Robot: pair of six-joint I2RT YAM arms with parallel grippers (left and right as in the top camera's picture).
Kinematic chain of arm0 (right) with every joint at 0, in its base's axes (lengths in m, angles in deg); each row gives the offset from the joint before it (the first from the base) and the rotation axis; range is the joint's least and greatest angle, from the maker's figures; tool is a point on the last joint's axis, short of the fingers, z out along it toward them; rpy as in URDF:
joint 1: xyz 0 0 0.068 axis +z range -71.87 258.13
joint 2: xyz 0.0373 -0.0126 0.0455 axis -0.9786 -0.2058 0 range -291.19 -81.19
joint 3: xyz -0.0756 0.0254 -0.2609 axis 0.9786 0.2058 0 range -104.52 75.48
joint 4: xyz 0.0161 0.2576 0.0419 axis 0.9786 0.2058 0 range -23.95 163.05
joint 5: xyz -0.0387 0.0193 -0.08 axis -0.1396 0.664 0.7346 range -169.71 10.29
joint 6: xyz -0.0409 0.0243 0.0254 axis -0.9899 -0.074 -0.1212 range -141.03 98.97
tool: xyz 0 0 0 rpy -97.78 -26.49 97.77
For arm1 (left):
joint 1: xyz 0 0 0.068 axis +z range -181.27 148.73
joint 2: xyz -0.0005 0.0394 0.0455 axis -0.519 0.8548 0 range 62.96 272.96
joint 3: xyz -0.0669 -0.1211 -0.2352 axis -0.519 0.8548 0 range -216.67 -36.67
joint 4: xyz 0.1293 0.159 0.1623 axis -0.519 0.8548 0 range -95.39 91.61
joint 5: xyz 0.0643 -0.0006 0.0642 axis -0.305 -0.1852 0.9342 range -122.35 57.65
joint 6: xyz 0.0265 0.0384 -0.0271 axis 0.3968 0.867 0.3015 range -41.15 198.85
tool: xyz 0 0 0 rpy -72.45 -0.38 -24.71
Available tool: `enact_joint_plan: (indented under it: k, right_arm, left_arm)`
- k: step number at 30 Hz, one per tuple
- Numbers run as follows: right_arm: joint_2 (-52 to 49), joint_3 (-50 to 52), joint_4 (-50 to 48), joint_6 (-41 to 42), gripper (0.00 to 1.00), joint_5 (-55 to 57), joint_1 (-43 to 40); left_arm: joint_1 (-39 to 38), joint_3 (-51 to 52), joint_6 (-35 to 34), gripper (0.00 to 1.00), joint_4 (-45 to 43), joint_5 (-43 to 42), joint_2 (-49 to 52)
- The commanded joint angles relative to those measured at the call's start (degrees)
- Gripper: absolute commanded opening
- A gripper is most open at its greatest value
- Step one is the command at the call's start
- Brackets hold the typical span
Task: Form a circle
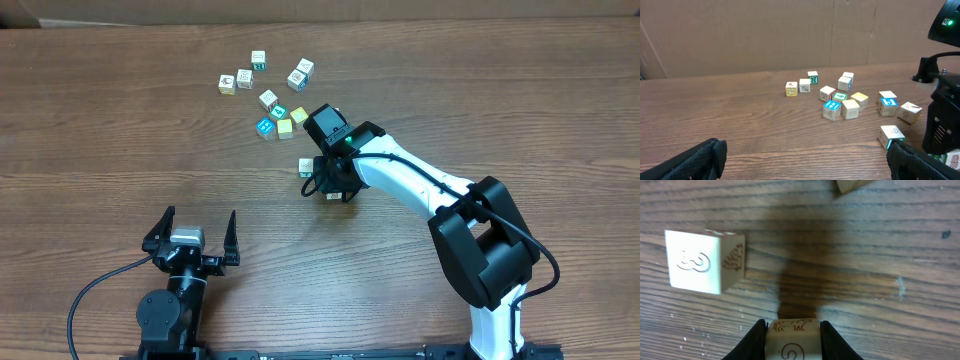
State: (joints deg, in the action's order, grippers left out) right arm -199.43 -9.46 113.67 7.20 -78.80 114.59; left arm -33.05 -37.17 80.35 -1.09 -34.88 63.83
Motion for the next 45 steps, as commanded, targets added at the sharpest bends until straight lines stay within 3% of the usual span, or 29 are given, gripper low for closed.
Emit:
enact_joint_plan:
  k: [1, 16, 23, 32, 38, 45]
  right_arm:
    - [1.40, 0.35, -1.01, 0.31, 0.28, -1.95, 0.35]
    - [1.38, 0.37, -1.95, 0.31, 0.33, -2.56, 0.46]
    - [1.38, 0.37, -1.14, 0.31, 0.47, -2.56, 0.55]
    - [1.38, 0.37, 2.56, 0.31, 0.46, -4.13, 0.61]
    - [1.38, 0.37, 2.14, 0.31, 0.34, -4.70, 0.92]
    - [1.38, 0.37, -0.35, 0.31, 0.33, -4.63, 1.84]
  left_arm:
    - [-0.07, 0.22, 0.70, 1.00, 0.04, 0.17, -0.61]
    - [-0.07, 0.22, 0.70, 1.00, 0.04, 0.17, -0.61]
    - [-0.07, 0.22, 0.70, 1.00, 0.04, 0.17, -0.61]
    - [-0.07, 0.22, 0.70, 1.00, 0.04, 0.17, -0.61]
    - [-0.07, 0.22, 0.70, 1.00, 0.04, 0.17, -0.61]
    - [-0.07, 0.22, 0.70, 0.99, 0.04, 0.17, -0.61]
